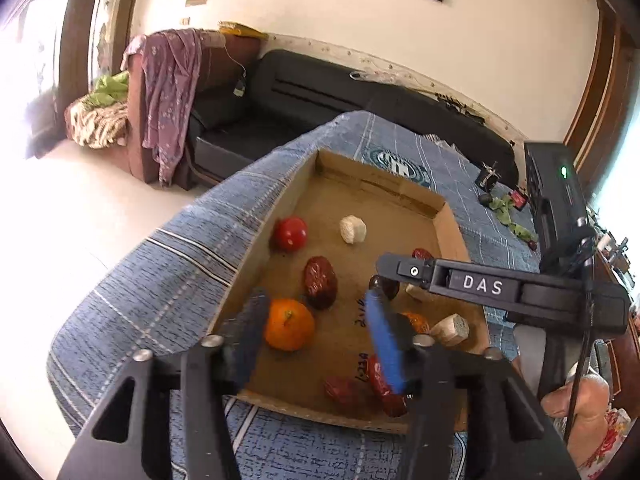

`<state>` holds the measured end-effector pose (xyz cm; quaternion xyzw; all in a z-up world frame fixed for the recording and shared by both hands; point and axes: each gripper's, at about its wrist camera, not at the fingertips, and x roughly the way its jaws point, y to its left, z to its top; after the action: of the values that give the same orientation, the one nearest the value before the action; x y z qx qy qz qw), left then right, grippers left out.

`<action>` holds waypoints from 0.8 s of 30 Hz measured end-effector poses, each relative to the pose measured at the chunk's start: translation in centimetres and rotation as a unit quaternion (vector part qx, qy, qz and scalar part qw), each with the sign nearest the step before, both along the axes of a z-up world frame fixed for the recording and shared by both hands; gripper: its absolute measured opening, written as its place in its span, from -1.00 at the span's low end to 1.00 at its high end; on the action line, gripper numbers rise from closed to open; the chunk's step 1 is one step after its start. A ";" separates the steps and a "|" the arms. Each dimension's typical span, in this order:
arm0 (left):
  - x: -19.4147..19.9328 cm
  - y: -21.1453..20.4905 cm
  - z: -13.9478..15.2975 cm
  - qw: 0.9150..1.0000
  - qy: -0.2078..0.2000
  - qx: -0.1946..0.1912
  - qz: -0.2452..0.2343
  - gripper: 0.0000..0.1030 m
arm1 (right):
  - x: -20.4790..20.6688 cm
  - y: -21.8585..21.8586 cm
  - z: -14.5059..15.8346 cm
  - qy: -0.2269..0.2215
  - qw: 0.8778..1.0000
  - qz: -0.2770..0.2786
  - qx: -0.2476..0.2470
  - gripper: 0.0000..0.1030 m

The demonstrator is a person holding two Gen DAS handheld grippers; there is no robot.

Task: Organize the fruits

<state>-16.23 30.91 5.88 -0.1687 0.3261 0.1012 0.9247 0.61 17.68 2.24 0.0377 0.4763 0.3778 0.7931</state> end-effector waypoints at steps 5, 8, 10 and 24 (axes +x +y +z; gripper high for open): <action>-0.9 -0.5 1.7 0.998 -0.004 0.047 0.030 0.32 | -0.5 -1.3 1.3 -0.007 1.000 -0.010 0.022 -0.01; -1.5 -1.0 2.7 0.995 -0.006 0.082 0.052 0.55 | -1.4 -2.5 2.6 -0.022 0.999 -0.018 0.032 0.02; -1.8 -1.6 3.3 0.991 -0.005 0.115 0.071 0.63 | -2.2 -3.3 3.5 -0.037 0.998 -0.025 0.032 0.06; -3.0 -3.8 5.1 0.985 -0.016 0.157 0.073 0.75 | -8.8 -8.1 4.7 -0.131 0.987 -0.086 -0.028 0.36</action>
<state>-19.21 27.10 10.94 -0.0467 0.2783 0.2156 0.9348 -8.18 9.58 6.92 0.0062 0.3734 0.2967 0.8789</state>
